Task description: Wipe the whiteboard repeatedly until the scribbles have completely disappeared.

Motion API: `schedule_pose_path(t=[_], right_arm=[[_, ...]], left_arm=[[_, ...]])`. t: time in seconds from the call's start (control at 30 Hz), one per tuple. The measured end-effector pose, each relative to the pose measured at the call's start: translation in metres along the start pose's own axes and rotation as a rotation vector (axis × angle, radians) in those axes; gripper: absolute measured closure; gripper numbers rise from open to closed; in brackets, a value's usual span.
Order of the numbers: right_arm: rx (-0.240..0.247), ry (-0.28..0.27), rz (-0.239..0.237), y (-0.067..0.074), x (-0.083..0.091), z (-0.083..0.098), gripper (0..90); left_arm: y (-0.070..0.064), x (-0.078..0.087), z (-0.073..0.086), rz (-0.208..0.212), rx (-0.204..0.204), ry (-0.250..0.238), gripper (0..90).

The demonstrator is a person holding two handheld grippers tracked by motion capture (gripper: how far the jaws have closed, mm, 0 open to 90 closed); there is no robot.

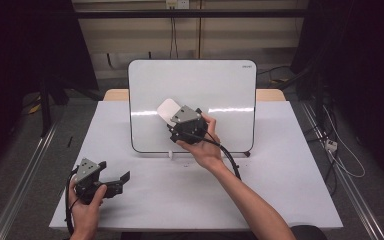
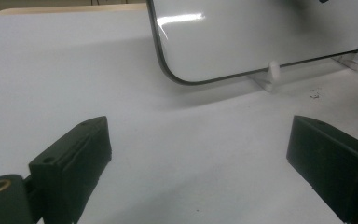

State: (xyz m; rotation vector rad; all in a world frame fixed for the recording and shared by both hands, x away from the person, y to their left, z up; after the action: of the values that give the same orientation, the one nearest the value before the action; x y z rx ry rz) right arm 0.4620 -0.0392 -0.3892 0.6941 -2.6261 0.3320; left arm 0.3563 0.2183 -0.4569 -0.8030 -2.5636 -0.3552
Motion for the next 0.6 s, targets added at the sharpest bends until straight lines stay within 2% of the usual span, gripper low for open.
schedule_pose_path(t=[0.6], right_arm=[[-0.024, -0.007, 0.051, -0.029, 0.030, 0.022, 31.8]], left_arm=[[-0.001, 0.000, -0.001, 0.000, -0.001, -0.001, 6.3]])
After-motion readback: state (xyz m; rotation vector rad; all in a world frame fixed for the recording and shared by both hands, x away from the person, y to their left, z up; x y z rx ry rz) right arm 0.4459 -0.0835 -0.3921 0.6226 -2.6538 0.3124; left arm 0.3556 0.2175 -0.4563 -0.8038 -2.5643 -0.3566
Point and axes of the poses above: each handheld gripper's, and its own axes: x roughly backward along the jaws, z roughly out of its underside, y roughly to its left, the point moved 5 cm from there along -x, roughly forward along the jaws, and after that the axes turned 14 degrees about -x, right-handed, at the moved point
